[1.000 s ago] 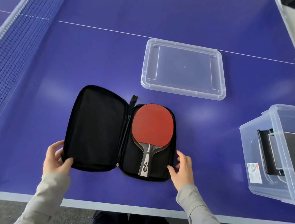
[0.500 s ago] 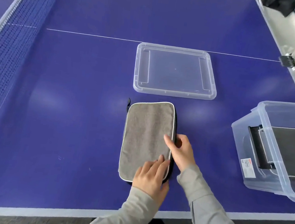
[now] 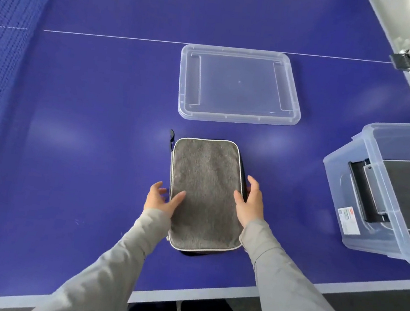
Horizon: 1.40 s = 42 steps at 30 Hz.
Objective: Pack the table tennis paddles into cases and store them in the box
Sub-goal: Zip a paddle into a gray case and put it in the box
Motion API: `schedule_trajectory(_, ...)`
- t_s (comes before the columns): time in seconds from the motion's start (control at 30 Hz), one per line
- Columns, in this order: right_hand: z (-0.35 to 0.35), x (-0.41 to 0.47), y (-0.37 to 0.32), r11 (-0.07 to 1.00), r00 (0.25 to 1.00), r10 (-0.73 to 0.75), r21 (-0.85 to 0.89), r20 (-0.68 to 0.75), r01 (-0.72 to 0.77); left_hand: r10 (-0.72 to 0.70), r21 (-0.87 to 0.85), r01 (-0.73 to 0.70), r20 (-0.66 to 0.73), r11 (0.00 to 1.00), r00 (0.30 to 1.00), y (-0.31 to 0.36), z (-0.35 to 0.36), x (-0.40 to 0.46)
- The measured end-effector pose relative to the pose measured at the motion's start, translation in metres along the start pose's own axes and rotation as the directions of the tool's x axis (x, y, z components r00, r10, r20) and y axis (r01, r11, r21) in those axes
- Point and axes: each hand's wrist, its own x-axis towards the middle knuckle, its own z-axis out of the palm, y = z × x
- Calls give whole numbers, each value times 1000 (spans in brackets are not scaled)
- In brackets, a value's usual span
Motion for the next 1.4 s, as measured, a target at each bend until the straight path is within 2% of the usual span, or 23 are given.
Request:
schedule_trajectory(0.1, 2, 0, 4, 995, 999, -48, -87, 12, 49, -80, -99, 82, 26, 992, 996, 11, 4, 13)
schedule_trajectory(0.23, 5, 3, 10, 973, 999, -39, -229, 19, 42, -127, -55, 128, 20, 990, 992, 15, 7, 22)
schedule_trajectory(0.47, 3, 8, 15, 983, 999, -21, -184, 33, 26, -208, -149, 230, 146, 962, 967, 22, 11, 24)
schedule_trajectory(0.63, -2, 13, 16, 986, 1000, -3, -169, 28, 8, -191, -140, 211, 145, 967, 971, 28, 24, 21)
schedule_trajectory(0.8, -7, 12, 14, 987, 1000, -9, -160, 22, 12, -113, -281, 153, 153, 948, 982, 24, 28, 16)
schedule_trajectory(0.9, -10, -2, 10, 948, 973, -158, -302, -170, 101, -97, -330, 137, 136, 934, 986, 22, 33, 9)
schedule_trajectory(0.97, -15, -21, 8, 890, 897, -328, -416, -296, 188, -117, -382, 148, 102, 912, 988, 22, 40, 3)
schedule_trajectory(1.03, -18, -47, 12, 842, 806, -475, -450, -353, 299, -160, -428, 174, 70, 887, 985, 23, 48, -2)
schedule_trajectory(1.13, -15, -88, 24, 808, 724, -571, -422, -387, 411, -204, -492, 187, 19, 850, 979, 29, 57, -10)
schedule_trajectory(1.27, 0, -117, 33, 779, 713, -614, -410, -340, 475, -233, -597, 149, -65, 788, 970, 45, 66, -20)
schedule_trajectory(1.4, 4, -112, 28, 797, 739, -576, -443, -350, 411, -261, -661, 127, -107, 739, 959, 61, 72, -29)
